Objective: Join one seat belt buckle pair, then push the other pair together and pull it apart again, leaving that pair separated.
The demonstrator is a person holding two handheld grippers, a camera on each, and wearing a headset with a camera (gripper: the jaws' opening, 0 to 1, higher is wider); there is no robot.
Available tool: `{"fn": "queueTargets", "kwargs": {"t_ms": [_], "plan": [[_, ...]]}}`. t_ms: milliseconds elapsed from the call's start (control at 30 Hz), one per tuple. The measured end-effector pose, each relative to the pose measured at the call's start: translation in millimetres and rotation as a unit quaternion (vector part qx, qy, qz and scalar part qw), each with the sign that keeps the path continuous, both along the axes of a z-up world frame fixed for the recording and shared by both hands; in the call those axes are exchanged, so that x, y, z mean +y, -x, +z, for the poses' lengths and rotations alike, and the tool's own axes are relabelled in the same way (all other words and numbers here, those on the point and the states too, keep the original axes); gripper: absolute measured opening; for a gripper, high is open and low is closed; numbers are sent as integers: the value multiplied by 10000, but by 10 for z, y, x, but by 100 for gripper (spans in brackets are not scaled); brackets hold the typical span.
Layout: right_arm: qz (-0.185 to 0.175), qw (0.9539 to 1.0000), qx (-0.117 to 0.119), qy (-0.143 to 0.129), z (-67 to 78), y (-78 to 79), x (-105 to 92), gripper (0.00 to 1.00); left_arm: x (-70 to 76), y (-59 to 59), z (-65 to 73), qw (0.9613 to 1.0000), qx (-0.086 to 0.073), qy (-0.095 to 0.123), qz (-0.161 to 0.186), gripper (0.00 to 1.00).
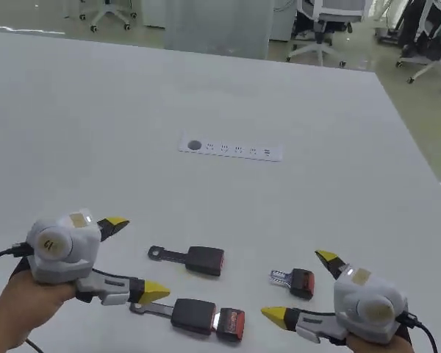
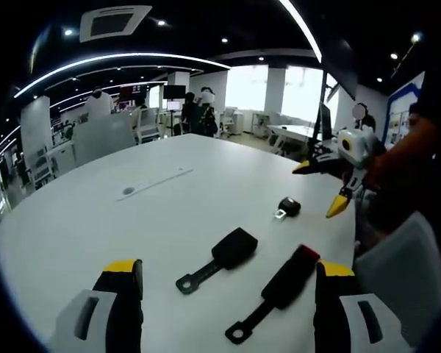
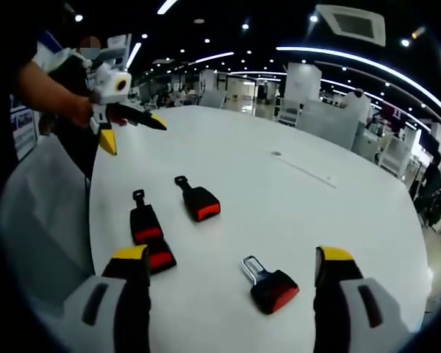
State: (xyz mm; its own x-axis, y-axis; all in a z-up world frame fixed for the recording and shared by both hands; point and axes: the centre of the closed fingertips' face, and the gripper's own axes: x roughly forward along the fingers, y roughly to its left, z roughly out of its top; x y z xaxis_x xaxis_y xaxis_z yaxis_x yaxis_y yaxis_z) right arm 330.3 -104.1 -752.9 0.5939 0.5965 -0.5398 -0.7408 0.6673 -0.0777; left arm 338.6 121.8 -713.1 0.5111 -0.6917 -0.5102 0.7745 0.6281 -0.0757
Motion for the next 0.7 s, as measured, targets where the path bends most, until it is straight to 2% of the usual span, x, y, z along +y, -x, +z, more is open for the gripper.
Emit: {"fn": "queueTargets", "kwargs": {"t_ms": [167, 400, 533, 700], "plan": [[-76, 9999, 32, -76, -5, 83, -9, 95, 45, 84, 33, 9999, -58, 75, 63, 100], [-239, 9995, 75, -200, 0, 190, -42, 97, 147, 231, -31, 9998, 10, 70, 177, 100], [-334, 9991, 101, -242, -15, 236, -85, 99, 203, 315, -21, 9997, 40, 73, 209, 100], [-332, 9991, 106, -242, -15, 309, -112, 100, 282, 338, 38, 9994, -10, 128, 328, 100]]}}
